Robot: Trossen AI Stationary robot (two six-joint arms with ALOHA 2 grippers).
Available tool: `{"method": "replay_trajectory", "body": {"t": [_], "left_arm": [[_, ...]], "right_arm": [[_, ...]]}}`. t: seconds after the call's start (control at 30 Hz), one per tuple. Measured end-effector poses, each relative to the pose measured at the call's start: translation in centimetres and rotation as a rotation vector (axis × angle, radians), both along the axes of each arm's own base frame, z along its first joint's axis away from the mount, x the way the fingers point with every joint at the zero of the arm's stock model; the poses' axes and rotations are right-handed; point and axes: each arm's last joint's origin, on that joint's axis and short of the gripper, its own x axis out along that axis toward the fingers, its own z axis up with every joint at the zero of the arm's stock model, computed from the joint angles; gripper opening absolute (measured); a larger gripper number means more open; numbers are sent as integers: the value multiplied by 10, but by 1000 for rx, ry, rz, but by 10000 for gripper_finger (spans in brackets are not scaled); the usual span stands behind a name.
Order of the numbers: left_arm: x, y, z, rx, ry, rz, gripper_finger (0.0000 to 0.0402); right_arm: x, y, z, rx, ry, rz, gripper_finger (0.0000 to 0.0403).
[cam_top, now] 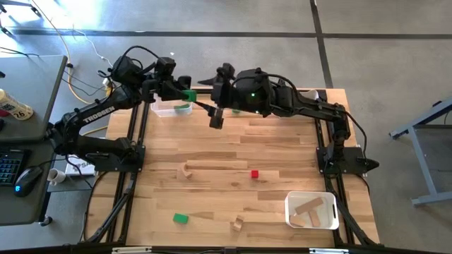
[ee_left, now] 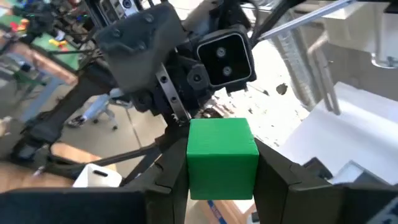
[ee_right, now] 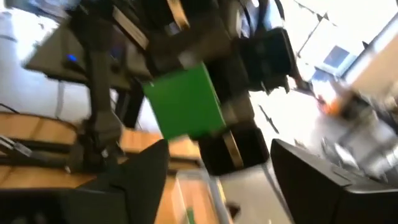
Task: Sort & place blocks by color
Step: Put the green block into the transparent bin
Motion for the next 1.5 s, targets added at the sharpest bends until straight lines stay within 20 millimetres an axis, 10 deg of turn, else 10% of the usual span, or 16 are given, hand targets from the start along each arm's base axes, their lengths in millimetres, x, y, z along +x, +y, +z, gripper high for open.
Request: {"method": "replay_trajectory", "body": {"t": [0.77,1.5], "left_arm": [[-19,44,-67,219,526,754,106],[-38,69,-125,459,1266,1007,106]], "right_arm": [[-18,10,-52,526,328,-267,291],[-8,31,-163,788,692,-315,291]]}}
